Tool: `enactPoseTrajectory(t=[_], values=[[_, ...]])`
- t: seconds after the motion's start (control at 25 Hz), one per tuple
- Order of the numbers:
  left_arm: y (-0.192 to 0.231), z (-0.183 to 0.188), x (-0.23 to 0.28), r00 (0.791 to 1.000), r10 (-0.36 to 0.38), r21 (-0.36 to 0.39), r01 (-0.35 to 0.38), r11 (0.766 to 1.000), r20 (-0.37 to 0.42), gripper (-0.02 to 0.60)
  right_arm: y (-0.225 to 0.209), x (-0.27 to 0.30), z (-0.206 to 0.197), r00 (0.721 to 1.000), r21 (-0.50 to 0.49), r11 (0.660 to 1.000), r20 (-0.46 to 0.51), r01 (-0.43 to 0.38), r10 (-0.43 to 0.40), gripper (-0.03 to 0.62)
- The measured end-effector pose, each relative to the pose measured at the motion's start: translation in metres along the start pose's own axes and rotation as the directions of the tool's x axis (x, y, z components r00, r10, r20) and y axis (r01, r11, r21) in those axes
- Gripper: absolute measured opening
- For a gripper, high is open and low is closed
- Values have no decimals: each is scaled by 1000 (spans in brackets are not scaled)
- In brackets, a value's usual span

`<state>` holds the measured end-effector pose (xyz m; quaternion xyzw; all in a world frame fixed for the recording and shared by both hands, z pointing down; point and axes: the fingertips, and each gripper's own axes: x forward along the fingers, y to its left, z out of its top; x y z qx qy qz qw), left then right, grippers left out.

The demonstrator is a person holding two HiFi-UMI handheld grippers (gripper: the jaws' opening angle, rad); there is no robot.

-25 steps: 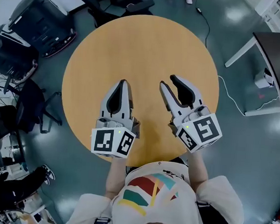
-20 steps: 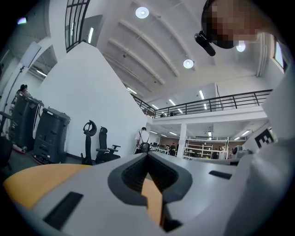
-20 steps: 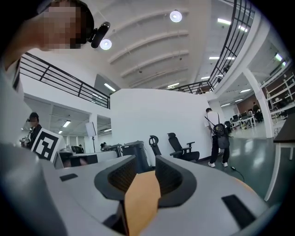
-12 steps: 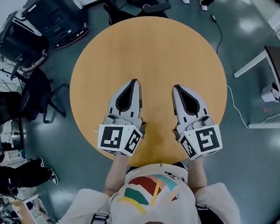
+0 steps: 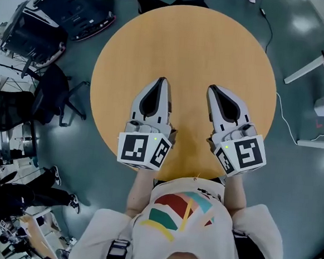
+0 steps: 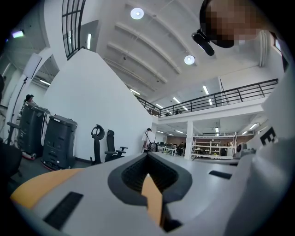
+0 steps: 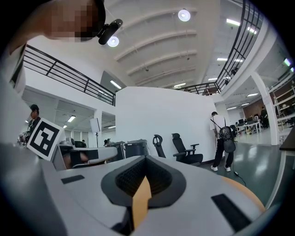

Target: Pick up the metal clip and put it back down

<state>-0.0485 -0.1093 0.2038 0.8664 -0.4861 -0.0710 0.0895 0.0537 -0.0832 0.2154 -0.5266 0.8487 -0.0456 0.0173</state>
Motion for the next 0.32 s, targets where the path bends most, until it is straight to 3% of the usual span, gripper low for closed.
enactPoseTrajectory(t=[0.32], values=[[-20,-12,10,1000,-16,21,16,1000,-6,43,-1,-11,0,998,49,998,47,-45,43,14]])
